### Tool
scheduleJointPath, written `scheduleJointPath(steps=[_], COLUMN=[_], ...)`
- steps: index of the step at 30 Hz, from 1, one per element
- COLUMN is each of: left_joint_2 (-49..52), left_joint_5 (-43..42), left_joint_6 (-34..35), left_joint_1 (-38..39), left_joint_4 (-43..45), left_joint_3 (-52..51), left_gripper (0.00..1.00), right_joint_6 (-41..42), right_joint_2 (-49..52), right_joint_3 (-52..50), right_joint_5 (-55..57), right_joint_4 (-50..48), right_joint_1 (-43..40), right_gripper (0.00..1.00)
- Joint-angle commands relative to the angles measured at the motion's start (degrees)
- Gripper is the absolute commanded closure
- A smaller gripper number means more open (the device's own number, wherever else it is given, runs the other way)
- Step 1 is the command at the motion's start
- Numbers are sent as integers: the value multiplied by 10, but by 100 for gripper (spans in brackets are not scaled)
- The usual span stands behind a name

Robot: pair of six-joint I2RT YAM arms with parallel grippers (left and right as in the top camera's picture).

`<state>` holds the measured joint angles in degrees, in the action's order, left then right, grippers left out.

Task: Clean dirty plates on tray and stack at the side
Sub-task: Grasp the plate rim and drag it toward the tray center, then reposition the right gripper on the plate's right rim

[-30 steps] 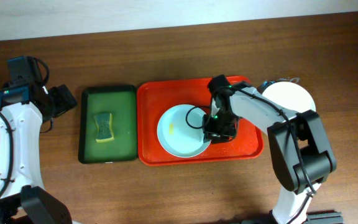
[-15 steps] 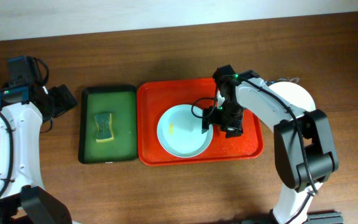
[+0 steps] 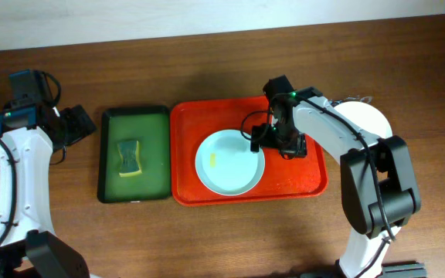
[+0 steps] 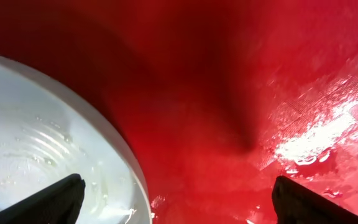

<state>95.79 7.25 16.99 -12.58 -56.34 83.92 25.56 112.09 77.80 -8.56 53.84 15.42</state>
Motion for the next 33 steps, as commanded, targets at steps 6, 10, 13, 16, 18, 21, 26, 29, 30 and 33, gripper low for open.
scheduleJointPath(steps=[6,10,13,16,18,21,26,29,30,33], left_joint_2=[-6,-6,-6,-6,-6,-6,-6,-6,-6,-6], left_joint_5=[-4,-4,-4,-4,-4,-4,-4,-4,-4,-4], left_joint_6=[5,5,5,5,5,5,5,5,5,5], left_joint_1=[-3,-3,-3,-3,-3,-3,-3,-3,-3,-3], left_joint_4=[1,1,1,1,1,1,1,1,1,1], left_joint_3=[5,5,5,5,5,5,5,5,5,5], left_gripper=[1,1,1,1,1,1,1,1,1,1], right_joint_6=[2,2,2,2,2,-3,-16,-15,-15,-15], right_joint_2=[9,9,9,4,-23,-95,-114,-110,-106,-93], right_joint_3=[-5,-5,-5,6,27,32,30,26,26,15], right_joint_5=[18,18,18,16,15,15,18,17,14,-2], right_joint_4=[-12,-19,-23,-4,36,65,80,59,58,48], right_joint_1=[-1,-1,-1,-8,-26,-52,-64,-64,-64,-56], right_gripper=[6,6,9,26,29,18,12,30,43,57])
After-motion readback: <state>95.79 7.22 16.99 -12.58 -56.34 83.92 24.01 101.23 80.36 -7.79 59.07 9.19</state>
